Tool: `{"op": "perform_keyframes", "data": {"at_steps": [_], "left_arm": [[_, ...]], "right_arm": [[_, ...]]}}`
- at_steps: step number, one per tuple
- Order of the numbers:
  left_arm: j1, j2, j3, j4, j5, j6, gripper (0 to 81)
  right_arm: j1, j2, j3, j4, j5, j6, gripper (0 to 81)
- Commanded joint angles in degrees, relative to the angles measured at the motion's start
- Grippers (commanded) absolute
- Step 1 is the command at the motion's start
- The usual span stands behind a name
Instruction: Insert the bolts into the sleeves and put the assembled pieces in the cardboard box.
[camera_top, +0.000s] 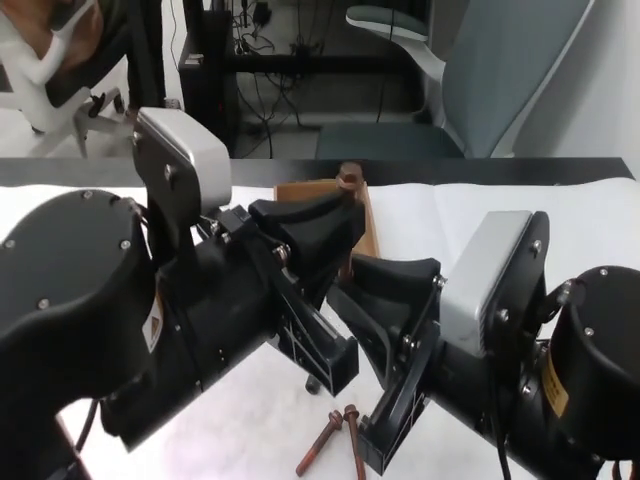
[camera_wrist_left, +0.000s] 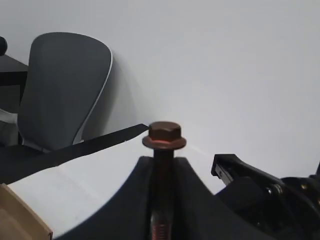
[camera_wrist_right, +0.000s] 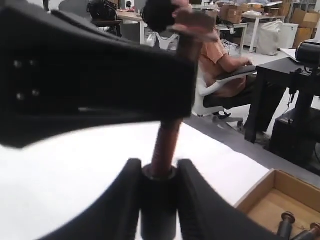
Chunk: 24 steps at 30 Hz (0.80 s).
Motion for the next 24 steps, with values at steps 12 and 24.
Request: {"op": "perform_keyframes", "data": {"at_steps": [12,24], "left_arm": [[-0.21,0.15,0.61,1.33,-1.42,-2.48,1.8],[-0.21,-0.14,1.69,2.89,7.61,-3.77,66.9]], "right_arm": [[-0.13,-1.37,-0.55,-8.37,1.38,-1.01,0.6],[-0.13,-1.37,-0.69,-8.98,8.71,-1.68,0.6]]}}
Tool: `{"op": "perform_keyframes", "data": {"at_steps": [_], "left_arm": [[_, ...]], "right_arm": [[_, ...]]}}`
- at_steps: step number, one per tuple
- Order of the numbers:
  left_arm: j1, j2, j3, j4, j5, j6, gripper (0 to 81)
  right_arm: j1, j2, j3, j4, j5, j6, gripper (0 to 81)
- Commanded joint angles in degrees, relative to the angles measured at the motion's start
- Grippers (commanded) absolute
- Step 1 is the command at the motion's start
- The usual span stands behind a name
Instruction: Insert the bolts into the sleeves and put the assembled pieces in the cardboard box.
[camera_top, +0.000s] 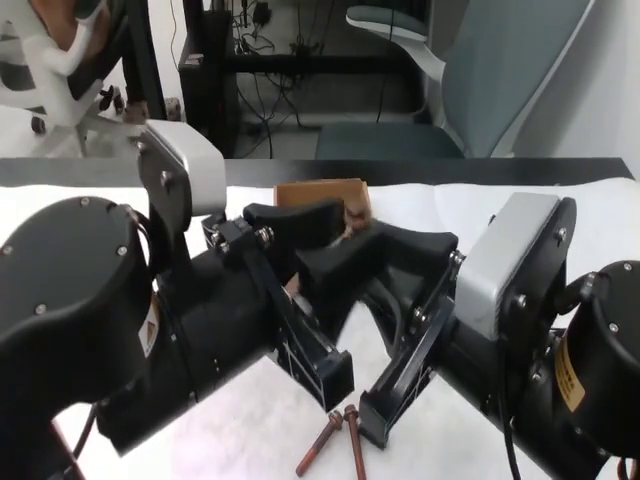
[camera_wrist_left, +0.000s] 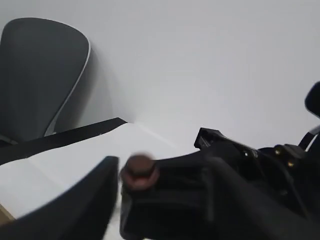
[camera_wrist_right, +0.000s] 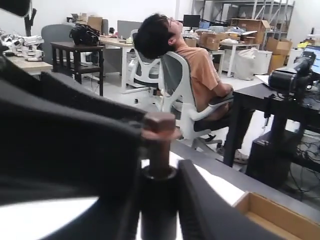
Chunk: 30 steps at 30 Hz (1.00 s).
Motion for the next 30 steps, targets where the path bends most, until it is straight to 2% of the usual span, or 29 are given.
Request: {"op": "perform_keyframes", "data": {"at_steps": [1,6,9,11,13,19,23,30], "left_arm": [[-0.18,-0.25,0.80,2.45,2.11,0.19,70.0],[0.00,-2.89,0.80,4.87,-0.34,-0.02,70.0],[0.76,-3.20,0.60,14.11,-3.22,-0.24,70.0],[2.66,-2.33,0.60,24.67,-2.07,-0.70,62.0],[4.65,-0.99,0.50,30.56,0.36,-0.71,60.3],[10.04,5.62,-1.89,28.96,0.35,3.22,59.9],[11.97,11.91,-6.87,30.39,1.36,5.34,59.9],[11.84,25.83,-19.33,41.70,2.37,7.10,59.9]], "right_arm": [[-0.13,-1.24,-0.88,-3.50,6.15,0.14,0.6],[-0.13,-1.37,-0.88,1.15,19.46,-0.81,0.6],[-0.13,-1.37,-0.88,5.66,19.51,-3.94,0.6],[-0.13,-1.37,-1.08,8.00,19.55,-3.91,0.6],[-0.48,-1.37,-1.53,9.29,19.55,-2.35,0.6],[-4.65,-1.37,-4.96,15.11,19.55,2.45,0.6],[-9.07,-1.37,-8.25,18.57,14.48,2.61,0.6],[-17.22,-0.29,-14.39,32.95,5.01,6.28,0.6]]}}
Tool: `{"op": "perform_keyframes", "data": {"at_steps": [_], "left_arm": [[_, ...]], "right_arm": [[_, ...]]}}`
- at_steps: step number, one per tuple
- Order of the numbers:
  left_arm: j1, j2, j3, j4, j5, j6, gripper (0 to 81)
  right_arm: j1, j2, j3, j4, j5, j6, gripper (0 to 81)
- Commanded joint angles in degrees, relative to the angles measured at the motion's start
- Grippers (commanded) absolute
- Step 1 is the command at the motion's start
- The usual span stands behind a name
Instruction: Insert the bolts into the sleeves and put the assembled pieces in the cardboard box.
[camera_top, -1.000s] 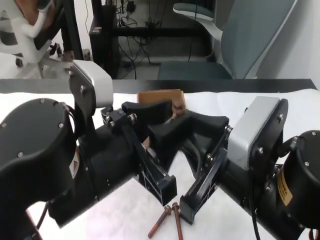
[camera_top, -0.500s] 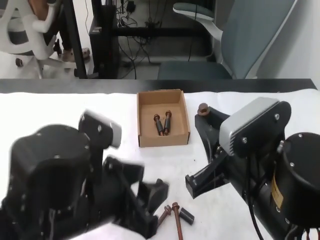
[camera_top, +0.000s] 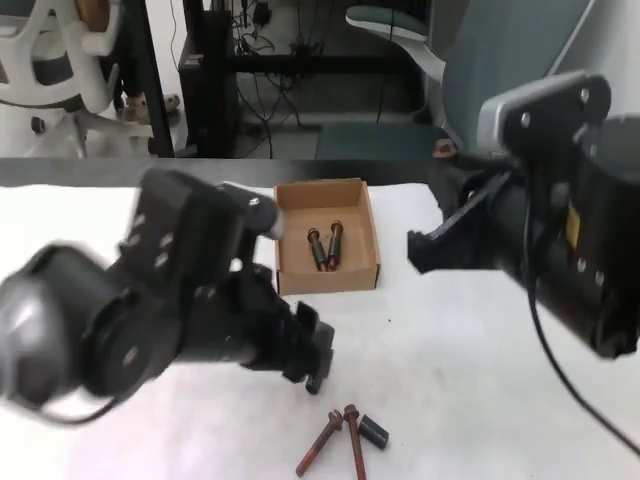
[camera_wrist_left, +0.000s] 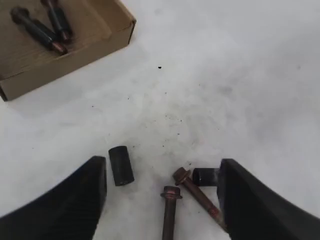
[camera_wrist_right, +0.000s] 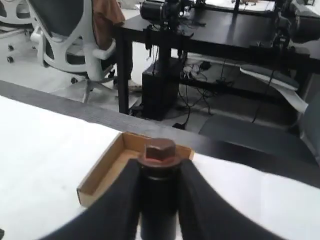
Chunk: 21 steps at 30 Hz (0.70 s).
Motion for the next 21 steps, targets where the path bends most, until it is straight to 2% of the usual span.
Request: {"op": "perform_keyframes", "data": {"at_steps": [1,8,21], "left_arm": [[-0.04,5.32,-5.42,6.59,0.42,0.49,59.9],[-0.04,13.18,-14.11,14.84,-2.07,0.93,59.9],[-0.04,19.43,-16.10,16.08,-5.50,4.12,59.9]], "right_arm": [[-3.37,0.78,-3.42,5.79,-4.85,0.95,0.6],[-6.63,7.85,-9.98,8.06,-11.78,0.95,0.6],[-10.59,37.22,-33.97,12.36,-25.73,2.22,0.6]]}}
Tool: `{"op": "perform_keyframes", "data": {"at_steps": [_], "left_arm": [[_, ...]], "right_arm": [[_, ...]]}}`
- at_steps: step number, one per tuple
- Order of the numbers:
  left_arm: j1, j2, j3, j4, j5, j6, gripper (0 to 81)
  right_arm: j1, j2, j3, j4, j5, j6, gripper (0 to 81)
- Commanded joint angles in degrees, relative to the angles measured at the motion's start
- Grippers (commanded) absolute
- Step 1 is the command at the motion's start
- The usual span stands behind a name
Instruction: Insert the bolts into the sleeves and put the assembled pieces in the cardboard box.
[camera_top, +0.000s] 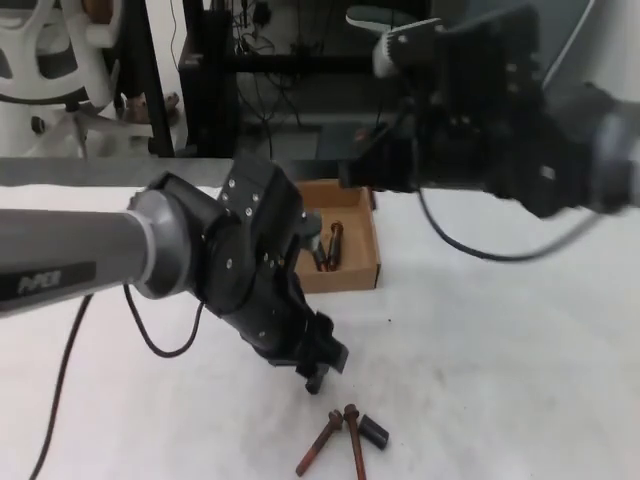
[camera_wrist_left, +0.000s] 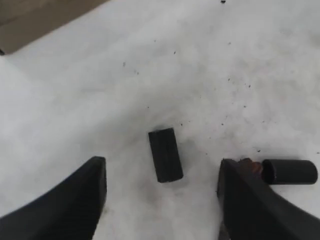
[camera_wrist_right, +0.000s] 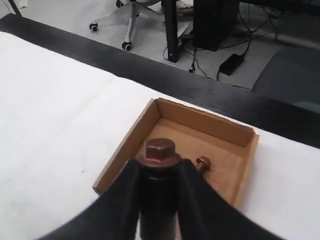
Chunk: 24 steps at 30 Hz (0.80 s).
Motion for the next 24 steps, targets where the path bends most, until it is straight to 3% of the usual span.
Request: {"op": "perform_keyframes", "data": {"at_steps": [1,13,15,19,21,22,24], "left_arm": [[-0.04,1.98,-0.67,0.27,-0.92,0.98,59.9],[-0.04,8.30,-2.09,-2.22,-0.91,0.90,59.2],[-0.04,8.58,-3.06,-2.22,-0.91,0.85,53.6],[-0.04,8.57,-3.88,-1.59,-0.91,0.85,30.1],[-0.04,8.71,-3.89,-1.10,-0.66,0.85,22.1],[-0.04,9.02,-3.89,-0.94,0.04,0.85,20.4],[-0.04,9.50,-3.89,-0.79,0.98,0.85,20.3]], "right_arm": [[-0.96,5.68,-5.84,-0.35,-4.15,0.26,0.6],[-2.54,21.15,-17.13,4.79,-7.69,2.73,0.6],[-2.81,22.54,-17.30,5.16,-7.25,2.73,0.6],[-3.45,23.83,-17.27,6.21,-6.36,2.73,0.6],[-3.79,23.83,-17.27,6.28,-6.36,2.73,0.3],[-3.92,23.83,-17.27,6.28,-6.36,2.73,0.7],[-4.02,23.22,-17.27,6.28,-6.50,2.73,11.1]]}}
